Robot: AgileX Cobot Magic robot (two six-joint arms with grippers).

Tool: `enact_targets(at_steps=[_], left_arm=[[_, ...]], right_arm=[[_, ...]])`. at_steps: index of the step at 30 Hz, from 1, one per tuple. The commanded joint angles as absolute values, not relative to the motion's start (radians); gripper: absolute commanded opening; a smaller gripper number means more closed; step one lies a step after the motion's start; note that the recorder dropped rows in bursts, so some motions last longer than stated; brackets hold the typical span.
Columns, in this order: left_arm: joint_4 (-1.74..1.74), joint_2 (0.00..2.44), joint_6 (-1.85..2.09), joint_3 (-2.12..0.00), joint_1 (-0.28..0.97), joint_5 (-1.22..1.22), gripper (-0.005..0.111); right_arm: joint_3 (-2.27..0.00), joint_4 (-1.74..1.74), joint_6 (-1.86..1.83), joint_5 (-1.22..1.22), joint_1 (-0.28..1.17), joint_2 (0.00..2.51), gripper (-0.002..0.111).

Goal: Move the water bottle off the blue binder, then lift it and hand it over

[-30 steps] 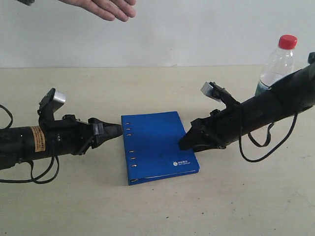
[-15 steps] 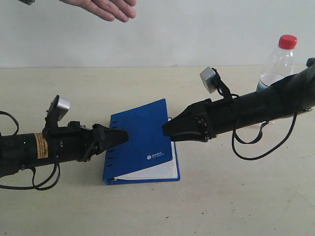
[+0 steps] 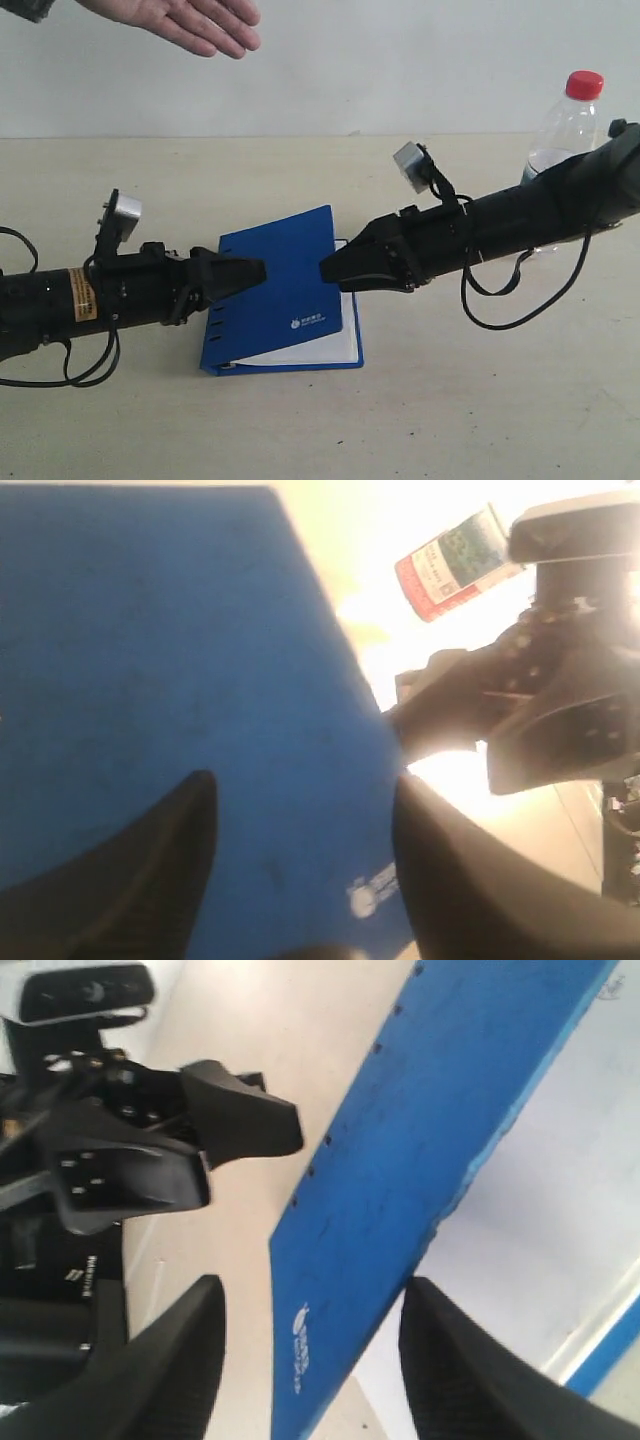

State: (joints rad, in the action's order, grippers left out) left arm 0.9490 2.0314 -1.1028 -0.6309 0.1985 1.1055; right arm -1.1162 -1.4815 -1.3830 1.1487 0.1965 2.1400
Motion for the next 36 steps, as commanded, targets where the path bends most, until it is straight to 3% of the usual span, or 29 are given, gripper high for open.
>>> enact_targets(at_steps=[1, 11, 33, 36], left_arm=[[0.956, 2.032, -1.106, -0.635, 0.207, 1.160, 0.051], [0.965, 2.032, -1.106, -0.635, 0.207, 1.162, 0.051], [0.983, 2.032, -1.106, -0.635, 0.207, 1.189, 0.051], [0.983, 2.032, -1.106, -0.635, 0.207, 1.189, 0.051]], right_arm=[[-1.118, -1.489, -1.391, 1.100, 0.245, 2.137, 0.049], [-1.118, -1.489, -1.388, 1.143, 0.257, 2.137, 0.049], [-1.118, -1.602, -1.430, 0.966, 0.313, 2.137, 0.049], [-1.118, -1.604, -1.371, 0.886, 0.313, 2.137, 0.041]])
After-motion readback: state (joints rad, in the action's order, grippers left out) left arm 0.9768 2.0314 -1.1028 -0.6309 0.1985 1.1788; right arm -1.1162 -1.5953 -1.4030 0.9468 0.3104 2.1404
